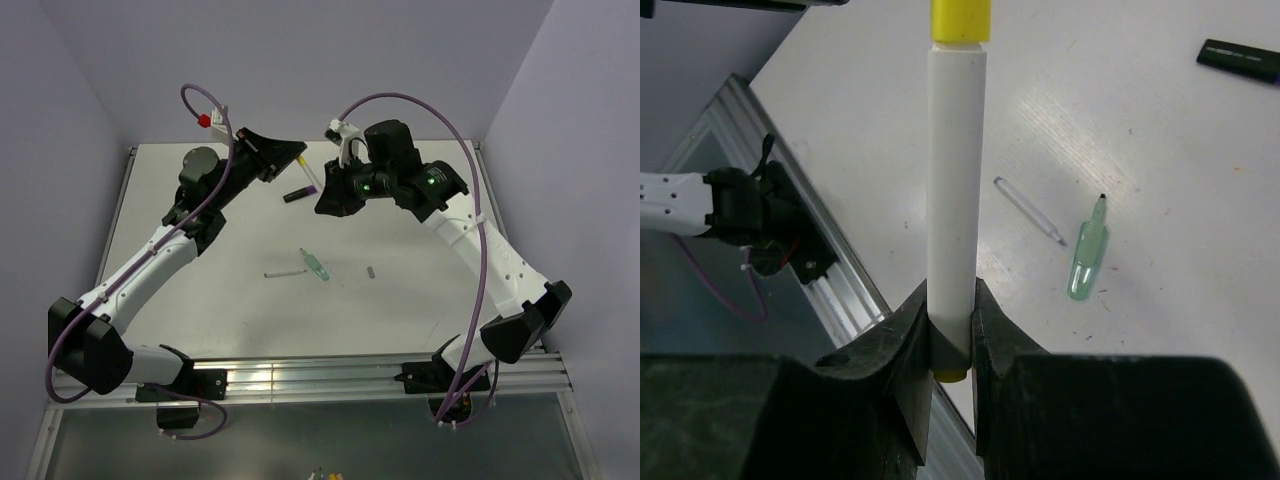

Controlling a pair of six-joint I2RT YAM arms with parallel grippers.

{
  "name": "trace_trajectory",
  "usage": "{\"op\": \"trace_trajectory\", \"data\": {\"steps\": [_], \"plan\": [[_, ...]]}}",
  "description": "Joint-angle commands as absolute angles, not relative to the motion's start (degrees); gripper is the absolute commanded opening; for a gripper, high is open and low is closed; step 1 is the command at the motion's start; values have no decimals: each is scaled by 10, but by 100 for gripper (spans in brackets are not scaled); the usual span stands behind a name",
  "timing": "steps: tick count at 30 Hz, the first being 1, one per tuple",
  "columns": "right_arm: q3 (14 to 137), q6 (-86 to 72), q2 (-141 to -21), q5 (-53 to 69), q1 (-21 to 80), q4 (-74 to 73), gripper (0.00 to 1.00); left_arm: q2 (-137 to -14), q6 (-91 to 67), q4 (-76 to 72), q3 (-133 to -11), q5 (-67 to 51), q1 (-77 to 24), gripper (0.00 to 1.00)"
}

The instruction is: Insert the pens into the pen caps

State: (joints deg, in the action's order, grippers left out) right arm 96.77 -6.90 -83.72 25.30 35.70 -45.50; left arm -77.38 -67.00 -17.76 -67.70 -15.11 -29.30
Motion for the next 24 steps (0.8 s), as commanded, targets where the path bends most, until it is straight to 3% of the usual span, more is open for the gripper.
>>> {"op": "trace_trajectory", "data": {"steps": [1, 6, 14, 24], "plan": [[1026, -48, -829, 348, 341, -242, 0, -766, -656, -182, -626, -340, -342, 0], [1027, -60, -831, 448, 322, -217, 0, -763, -678, -285, -588, -394, -343, 0], [1020, -117, -838, 548, 306, -157, 0, -761, -694, -330, -570, -408, -359, 0], [1032, -133, -837, 521, 282, -135, 0, -759, -696, -288, -572, -405, -375, 0]]}}
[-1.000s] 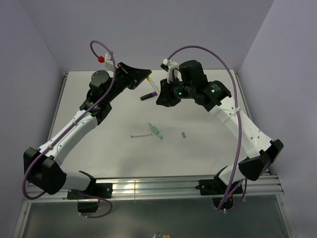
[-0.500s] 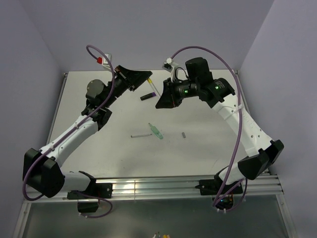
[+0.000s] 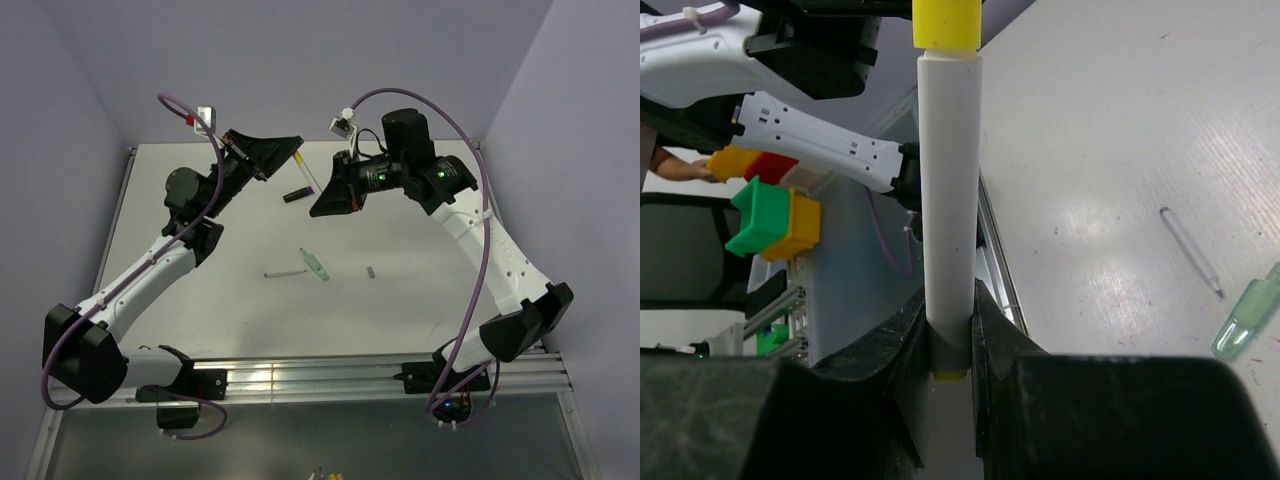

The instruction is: Insert the pens into the pen caps

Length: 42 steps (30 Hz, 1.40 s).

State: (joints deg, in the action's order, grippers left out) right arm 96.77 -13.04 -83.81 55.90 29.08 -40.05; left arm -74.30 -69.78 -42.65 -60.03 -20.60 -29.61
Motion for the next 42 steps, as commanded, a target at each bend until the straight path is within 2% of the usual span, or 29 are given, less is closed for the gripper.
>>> {"op": "trace_trajectory", "data": {"steps": [1, 11, 16, 25, 32, 38, 42], "plan": [[1033, -132, -837, 498, 283, -141, 0, -759, -691, -270, -578, -394, -377, 0], [1056, -91, -849, 271, 327, -204, 0, -769, -678, -138, -625, -327, -385, 0], [1067, -104, -853, 226, 328, -210, 0, -771, -667, -105, -635, -308, -388, 0], [1075, -76, -855, 405, 318, -200, 0, -759, -645, -203, -583, -369, -389, 0], [1076, -91, -858, 496, 298, -170, 0, -756, -670, -301, -546, -418, -395, 0], [1072, -105, -860, 503, 297, -157, 0, -755, -664, -285, -548, -404, -408, 0], [1071, -105, -859, 424, 298, -158, 0, -761, -679, -252, -565, -383, -413, 0]]}}
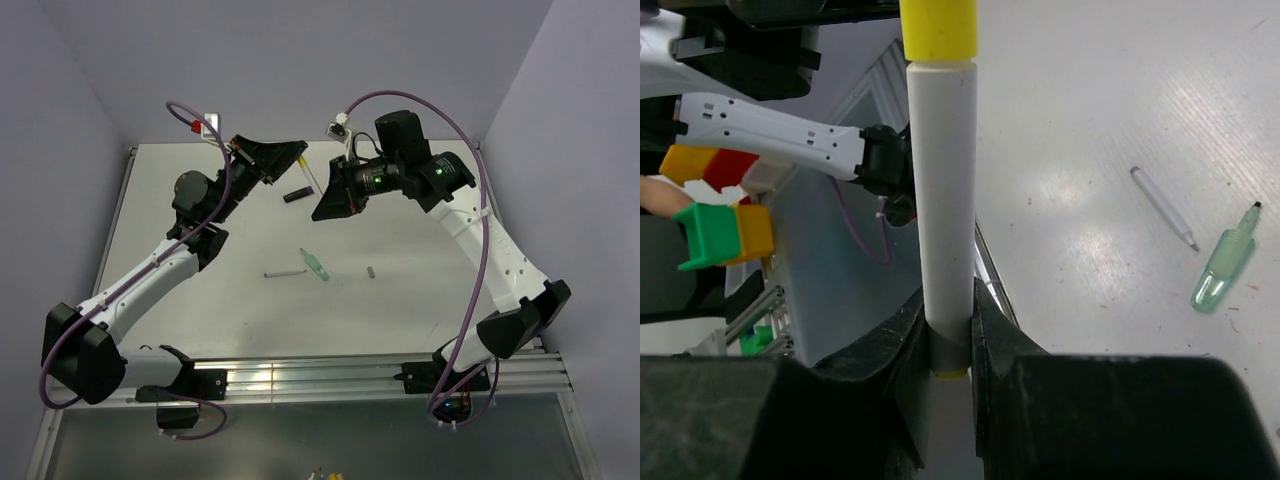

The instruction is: Insert the pens into the pen caps

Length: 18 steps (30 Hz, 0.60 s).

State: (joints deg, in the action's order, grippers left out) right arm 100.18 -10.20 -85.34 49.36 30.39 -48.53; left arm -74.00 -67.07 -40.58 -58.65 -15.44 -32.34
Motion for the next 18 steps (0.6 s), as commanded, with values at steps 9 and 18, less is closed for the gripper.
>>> {"op": "trace_trajectory", "data": {"steps": [9, 18], "plan": [[1095, -105, -862, 298, 297, -176, 0, -759, -691, -223, -568, -364, -426, 0], [1115, -98, -874, 409, 294, -166, 0, -757, -667, -225, -552, -359, -429, 0]]}}
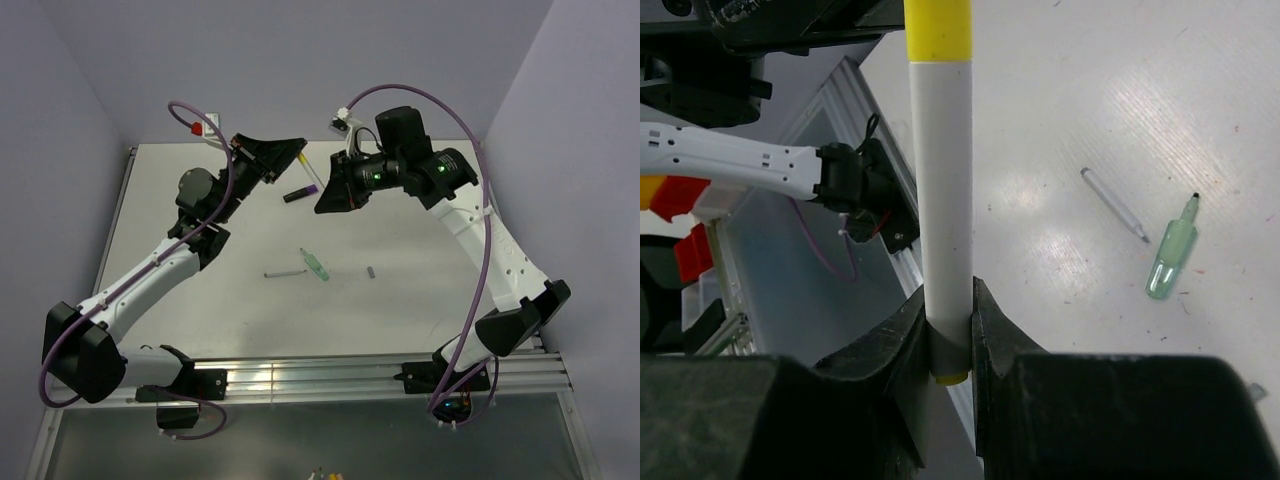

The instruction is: Insert the pens into the pen caps

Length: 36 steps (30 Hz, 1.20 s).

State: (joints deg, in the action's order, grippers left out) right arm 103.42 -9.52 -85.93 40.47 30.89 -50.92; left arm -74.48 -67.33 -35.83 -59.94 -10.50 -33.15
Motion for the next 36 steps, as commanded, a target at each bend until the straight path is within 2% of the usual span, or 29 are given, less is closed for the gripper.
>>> {"op": "trace_trajectory", "data": {"steps": [1, 9, 17, 21, 25, 28, 32, 36], "plan": [[1113, -99, -872, 419, 294, -164, 0, -757, -663, -225, -554, -359, -428, 0], [1047, -114, -856, 488, 295, -135, 0, -774, -650, -227, -619, -357, -371, 0], [998, -133, -838, 481, 295, -121, 0, -789, -633, -219, -686, -355, -326, 1], [979, -147, -832, 473, 294, -115, 0, -788, -624, -214, -703, -355, -313, 11], [949, -168, -826, 474, 292, -98, 0, -785, -610, -206, -723, -354, -294, 30], [934, -194, -825, 482, 288, -77, 0, -781, -607, -205, -731, -351, -280, 39], [920, -219, -823, 493, 287, -50, 0, -782, -606, -207, -738, -351, -271, 41], [905, -243, -821, 507, 287, -34, 0, -783, -612, -217, -740, -352, -268, 35]]}}
